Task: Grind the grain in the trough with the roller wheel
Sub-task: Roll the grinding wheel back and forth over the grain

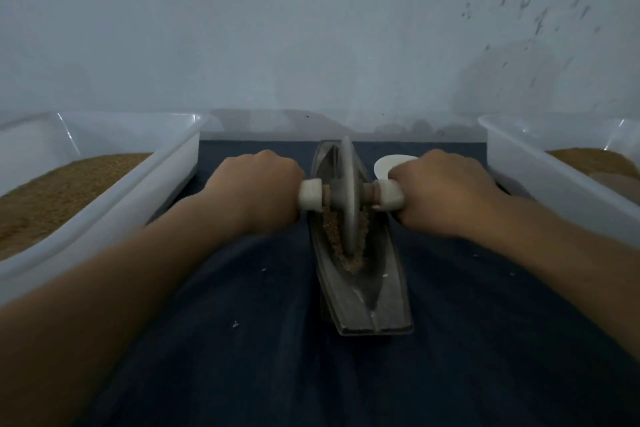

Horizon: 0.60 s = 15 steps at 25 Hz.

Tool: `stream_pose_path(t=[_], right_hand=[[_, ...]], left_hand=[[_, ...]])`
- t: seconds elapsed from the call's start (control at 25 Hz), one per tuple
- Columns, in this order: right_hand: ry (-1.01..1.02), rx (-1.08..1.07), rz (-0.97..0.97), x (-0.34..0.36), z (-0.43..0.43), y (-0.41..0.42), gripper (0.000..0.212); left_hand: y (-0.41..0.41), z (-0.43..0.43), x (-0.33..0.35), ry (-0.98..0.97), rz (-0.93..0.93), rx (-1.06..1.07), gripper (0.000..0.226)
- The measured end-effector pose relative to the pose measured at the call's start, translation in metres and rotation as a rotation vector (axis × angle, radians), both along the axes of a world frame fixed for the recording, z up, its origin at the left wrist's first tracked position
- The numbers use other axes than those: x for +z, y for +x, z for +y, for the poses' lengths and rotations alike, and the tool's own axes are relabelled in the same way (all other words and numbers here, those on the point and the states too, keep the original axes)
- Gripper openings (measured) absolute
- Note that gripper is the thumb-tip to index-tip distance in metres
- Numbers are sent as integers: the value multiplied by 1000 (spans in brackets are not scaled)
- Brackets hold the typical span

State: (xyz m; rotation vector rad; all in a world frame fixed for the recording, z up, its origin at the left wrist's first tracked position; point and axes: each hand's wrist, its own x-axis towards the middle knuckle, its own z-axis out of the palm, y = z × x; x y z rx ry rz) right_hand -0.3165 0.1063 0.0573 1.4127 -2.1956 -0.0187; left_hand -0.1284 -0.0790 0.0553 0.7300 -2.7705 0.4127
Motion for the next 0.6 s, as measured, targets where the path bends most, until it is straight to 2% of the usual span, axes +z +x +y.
stream_pose_path(t=[0.08, 0.24, 0.32, 0.44, 0.52, 0.6], right_hand=[[54, -46, -129, 13, -26, -4, 15], [80, -31, -210, 20, -30, -3, 18], [22, 55, -145, 6, -2, 3, 22], [-153, 122, 99, -4, 31, 14, 37], [-184, 136, 109, -8, 30, 12, 36], [-130, 88, 32, -3, 13, 7, 27]], left_hand=[[-20, -3, 6, -21, 42, 64, 12], [-25, 3, 15, -24, 12, 81, 16], [-4, 13, 10, -47, -12, 17, 15], [21, 20, 2, -128, 54, -71, 19], [18, 21, -1, -187, 80, -59, 20], [3, 16, -2, -127, 83, 35, 8]])
